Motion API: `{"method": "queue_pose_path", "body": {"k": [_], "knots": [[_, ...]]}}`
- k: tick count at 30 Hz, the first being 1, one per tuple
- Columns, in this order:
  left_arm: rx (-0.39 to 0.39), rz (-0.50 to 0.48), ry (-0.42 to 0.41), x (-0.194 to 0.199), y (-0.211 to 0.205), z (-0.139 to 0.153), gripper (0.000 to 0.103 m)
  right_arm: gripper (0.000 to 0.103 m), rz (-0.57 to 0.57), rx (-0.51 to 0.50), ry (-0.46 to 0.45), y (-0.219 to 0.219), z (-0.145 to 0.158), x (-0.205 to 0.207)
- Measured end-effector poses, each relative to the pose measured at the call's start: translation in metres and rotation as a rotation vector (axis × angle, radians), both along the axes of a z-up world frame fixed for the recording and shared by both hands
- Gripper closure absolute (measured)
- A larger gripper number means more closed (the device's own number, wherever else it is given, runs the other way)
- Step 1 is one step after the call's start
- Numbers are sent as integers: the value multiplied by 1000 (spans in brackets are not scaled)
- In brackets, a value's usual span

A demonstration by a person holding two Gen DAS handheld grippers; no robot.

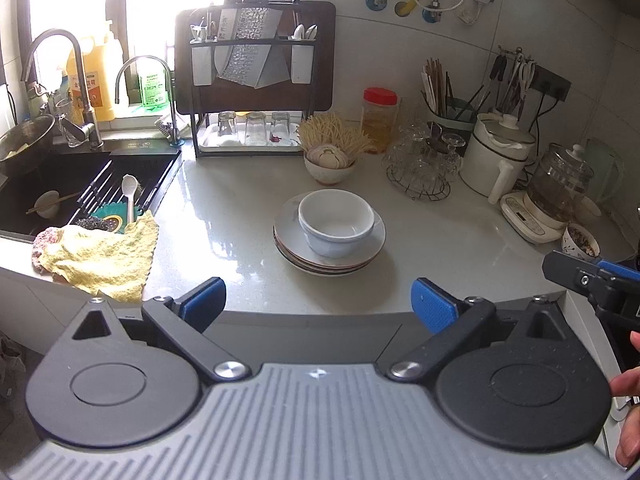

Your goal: Organize plates and bowls

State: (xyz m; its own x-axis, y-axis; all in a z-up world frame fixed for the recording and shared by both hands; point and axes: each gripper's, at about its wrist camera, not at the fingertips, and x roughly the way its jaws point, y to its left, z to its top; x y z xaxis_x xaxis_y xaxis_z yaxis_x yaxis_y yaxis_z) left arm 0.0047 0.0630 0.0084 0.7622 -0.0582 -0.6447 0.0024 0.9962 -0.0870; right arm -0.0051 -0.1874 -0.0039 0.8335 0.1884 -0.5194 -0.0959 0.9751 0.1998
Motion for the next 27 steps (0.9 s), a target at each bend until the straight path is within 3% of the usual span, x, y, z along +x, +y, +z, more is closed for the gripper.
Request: {"method": "queue_pose_path", "body": {"k": [27], "knots": [[1, 5, 1, -17, -1, -1, 2, 0, 20, -9, 9, 2, 0, -8]]}}
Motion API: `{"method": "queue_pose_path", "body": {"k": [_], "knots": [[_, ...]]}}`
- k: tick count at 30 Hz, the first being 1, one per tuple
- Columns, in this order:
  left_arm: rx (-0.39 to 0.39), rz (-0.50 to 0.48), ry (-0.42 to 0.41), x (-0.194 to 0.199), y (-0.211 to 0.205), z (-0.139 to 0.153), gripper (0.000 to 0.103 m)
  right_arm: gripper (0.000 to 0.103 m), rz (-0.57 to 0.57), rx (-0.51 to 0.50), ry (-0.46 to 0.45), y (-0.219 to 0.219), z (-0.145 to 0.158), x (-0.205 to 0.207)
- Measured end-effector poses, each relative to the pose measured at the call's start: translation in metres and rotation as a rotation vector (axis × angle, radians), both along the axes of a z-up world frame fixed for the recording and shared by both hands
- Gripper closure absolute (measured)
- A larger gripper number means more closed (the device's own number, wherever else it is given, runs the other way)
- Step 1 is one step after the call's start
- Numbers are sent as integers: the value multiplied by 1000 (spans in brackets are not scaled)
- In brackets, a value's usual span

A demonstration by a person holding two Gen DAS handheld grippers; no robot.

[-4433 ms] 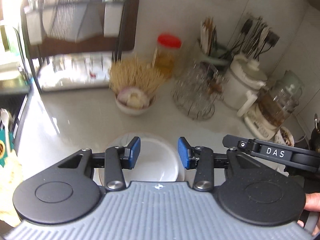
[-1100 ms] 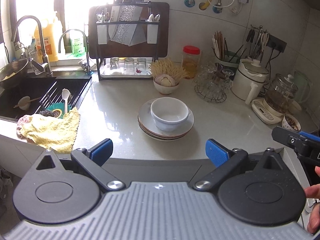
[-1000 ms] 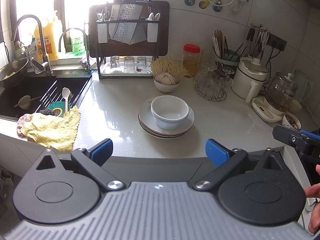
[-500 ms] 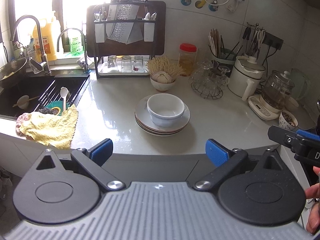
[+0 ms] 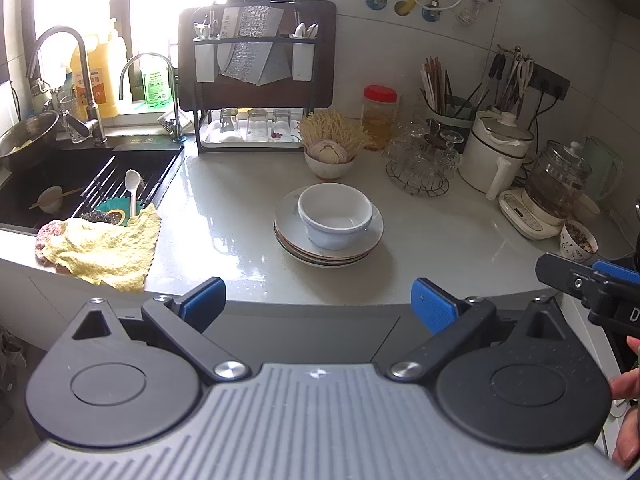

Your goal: Organize plates and bowls

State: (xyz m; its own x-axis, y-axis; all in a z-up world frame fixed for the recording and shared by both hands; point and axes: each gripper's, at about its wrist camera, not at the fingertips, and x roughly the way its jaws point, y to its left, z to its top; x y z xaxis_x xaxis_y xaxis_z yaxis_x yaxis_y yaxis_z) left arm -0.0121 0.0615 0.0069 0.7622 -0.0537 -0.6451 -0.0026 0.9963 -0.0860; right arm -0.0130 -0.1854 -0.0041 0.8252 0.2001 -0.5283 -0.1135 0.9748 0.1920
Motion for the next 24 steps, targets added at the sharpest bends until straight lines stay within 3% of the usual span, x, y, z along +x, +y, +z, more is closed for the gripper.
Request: {"method": "queue_pose_path", "body": {"k": [24], "knots": [[-16, -28, 0, -3, -4, 3, 2, 0, -17, -15, -3, -4, 1, -7]]}}
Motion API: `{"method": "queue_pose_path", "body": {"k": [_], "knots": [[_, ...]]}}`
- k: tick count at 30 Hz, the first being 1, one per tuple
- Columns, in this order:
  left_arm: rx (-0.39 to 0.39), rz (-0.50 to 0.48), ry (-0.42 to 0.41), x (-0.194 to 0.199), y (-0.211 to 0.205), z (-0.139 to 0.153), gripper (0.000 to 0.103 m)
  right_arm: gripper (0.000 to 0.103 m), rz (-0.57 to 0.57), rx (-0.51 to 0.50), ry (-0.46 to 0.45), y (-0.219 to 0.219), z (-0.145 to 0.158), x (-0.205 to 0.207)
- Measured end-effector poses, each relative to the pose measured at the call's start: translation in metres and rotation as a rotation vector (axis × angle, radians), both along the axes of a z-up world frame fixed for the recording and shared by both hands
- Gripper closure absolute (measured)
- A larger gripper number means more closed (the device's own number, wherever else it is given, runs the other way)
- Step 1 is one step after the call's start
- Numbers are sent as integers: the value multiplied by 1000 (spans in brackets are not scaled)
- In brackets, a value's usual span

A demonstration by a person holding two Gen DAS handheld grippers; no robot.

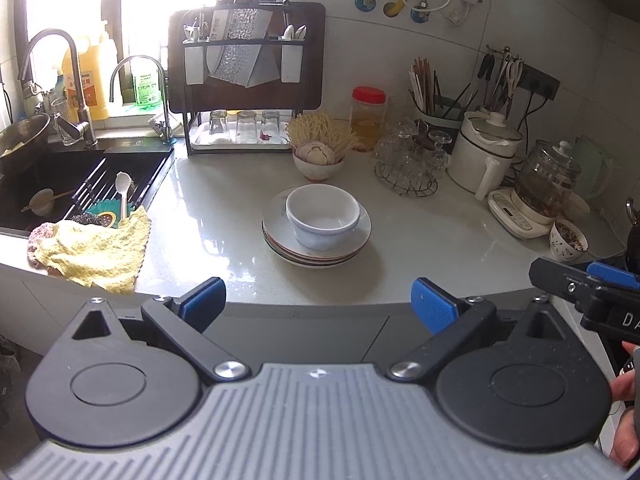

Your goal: Organize plates and bowls

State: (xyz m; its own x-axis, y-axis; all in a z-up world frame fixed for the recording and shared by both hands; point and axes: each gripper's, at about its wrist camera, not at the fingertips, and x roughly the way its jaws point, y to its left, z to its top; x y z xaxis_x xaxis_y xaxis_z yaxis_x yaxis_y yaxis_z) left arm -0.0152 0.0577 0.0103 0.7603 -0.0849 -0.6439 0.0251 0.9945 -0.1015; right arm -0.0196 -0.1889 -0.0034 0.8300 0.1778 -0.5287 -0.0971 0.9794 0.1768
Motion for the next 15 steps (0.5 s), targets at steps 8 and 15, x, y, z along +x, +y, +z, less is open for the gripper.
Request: {"method": "queue_pose_path", "body": {"k": [8, 15], "knots": [[9, -8, 2, -3, -2, -2, 2, 0, 1, 8, 11, 0, -3, -2], [14, -10, 2, -9, -3, -2, 2, 0, -3, 14, 4, 2, -3, -3]]}}
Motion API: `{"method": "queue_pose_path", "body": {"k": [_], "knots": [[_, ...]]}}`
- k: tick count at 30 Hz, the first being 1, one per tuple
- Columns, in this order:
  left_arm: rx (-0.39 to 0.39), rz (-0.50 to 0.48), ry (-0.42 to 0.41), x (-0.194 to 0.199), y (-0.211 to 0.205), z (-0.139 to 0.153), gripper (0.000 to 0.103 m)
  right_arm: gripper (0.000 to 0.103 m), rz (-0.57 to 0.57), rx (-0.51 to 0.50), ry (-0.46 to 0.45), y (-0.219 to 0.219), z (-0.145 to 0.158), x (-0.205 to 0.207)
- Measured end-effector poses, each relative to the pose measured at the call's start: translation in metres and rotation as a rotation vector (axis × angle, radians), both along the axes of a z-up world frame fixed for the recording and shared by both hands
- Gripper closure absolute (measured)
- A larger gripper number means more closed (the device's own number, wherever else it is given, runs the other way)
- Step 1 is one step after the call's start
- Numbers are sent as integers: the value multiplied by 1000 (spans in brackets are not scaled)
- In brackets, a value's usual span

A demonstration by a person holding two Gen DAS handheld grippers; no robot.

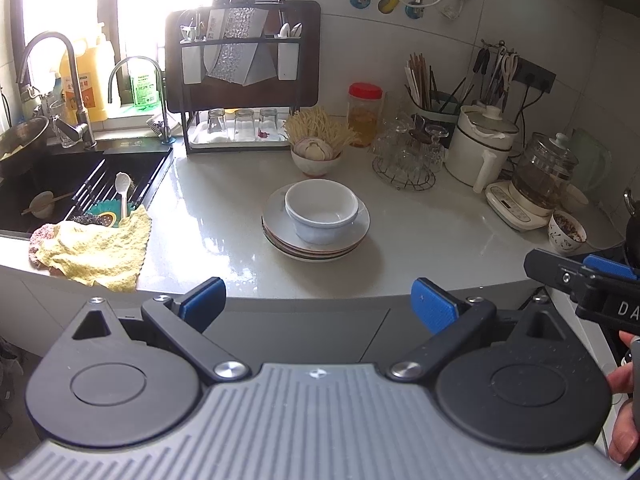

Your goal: Organize plates and bowls

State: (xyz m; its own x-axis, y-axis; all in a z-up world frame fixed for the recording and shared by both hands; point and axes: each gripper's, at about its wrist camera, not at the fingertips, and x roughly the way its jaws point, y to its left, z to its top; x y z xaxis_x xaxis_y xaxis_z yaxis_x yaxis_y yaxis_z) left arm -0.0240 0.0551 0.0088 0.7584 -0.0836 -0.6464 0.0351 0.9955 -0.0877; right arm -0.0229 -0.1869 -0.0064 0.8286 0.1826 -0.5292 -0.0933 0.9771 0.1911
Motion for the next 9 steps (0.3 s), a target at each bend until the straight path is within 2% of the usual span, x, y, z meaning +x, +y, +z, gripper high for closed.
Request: {"method": "queue_pose_path", "body": {"k": [9], "knots": [[-3, 13, -7, -4, 5, 0, 2, 0, 10, -8, -1, 4, 0, -3]]}}
